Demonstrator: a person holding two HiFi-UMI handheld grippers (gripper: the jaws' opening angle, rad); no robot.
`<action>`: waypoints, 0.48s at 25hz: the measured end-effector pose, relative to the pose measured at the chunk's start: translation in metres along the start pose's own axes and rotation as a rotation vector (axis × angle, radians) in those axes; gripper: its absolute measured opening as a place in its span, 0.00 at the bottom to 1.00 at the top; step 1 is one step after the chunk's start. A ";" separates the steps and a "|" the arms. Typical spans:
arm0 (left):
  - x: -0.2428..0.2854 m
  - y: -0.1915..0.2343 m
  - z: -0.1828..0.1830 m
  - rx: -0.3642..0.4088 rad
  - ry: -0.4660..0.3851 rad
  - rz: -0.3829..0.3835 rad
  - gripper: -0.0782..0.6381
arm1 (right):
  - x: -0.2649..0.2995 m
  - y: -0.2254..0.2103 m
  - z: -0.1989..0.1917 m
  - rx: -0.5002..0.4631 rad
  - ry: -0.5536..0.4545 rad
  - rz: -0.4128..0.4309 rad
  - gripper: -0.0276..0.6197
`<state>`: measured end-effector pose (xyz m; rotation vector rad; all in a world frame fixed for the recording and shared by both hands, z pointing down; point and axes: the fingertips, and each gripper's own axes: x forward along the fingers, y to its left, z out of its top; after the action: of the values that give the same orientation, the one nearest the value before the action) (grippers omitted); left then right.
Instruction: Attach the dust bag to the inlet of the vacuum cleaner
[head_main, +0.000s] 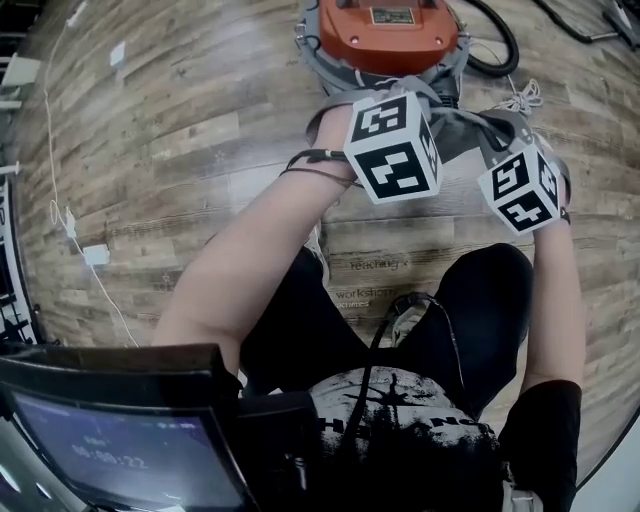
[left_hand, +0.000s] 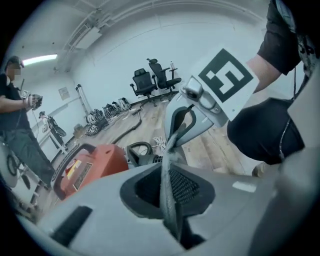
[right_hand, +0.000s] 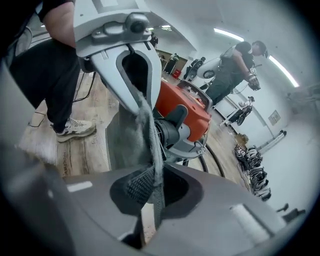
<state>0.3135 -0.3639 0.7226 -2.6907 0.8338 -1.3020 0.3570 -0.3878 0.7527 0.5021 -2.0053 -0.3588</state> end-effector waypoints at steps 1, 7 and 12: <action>0.001 0.000 0.001 0.004 0.000 0.004 0.15 | 0.001 0.000 -0.001 0.009 0.001 0.003 0.07; 0.000 -0.004 -0.027 -0.133 0.051 -0.058 0.15 | -0.010 -0.009 0.029 -0.015 -0.043 -0.028 0.08; 0.010 -0.012 -0.041 -0.095 0.126 -0.071 0.15 | -0.016 -0.007 0.043 -0.091 -0.054 -0.062 0.08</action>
<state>0.2936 -0.3507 0.7587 -2.7583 0.8399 -1.4988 0.3271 -0.3844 0.7172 0.5023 -2.0186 -0.5042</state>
